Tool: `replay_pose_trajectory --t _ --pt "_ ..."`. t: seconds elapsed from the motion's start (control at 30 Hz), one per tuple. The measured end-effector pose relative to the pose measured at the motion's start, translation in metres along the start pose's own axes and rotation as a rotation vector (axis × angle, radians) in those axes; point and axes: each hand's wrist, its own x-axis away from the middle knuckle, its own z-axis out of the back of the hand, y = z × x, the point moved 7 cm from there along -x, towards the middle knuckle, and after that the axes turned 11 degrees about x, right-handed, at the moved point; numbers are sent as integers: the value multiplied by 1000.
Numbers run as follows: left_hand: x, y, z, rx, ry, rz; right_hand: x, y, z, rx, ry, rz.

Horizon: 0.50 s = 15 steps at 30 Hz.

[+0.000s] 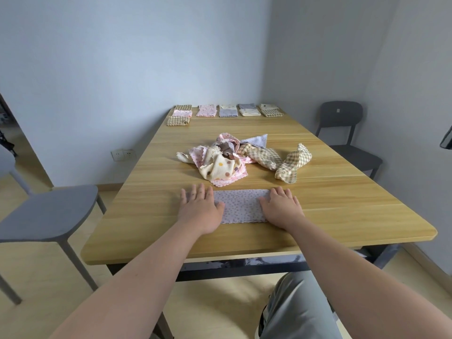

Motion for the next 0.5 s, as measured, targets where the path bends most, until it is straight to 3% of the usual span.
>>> replay_pose_trajectory --t 0.13,0.5 --pt "4 31 -9 55 -43 -228 -1 -3 15 -143 143 -74" --pt "5 36 -12 -3 -128 -219 -5 -17 44 -465 183 -77"
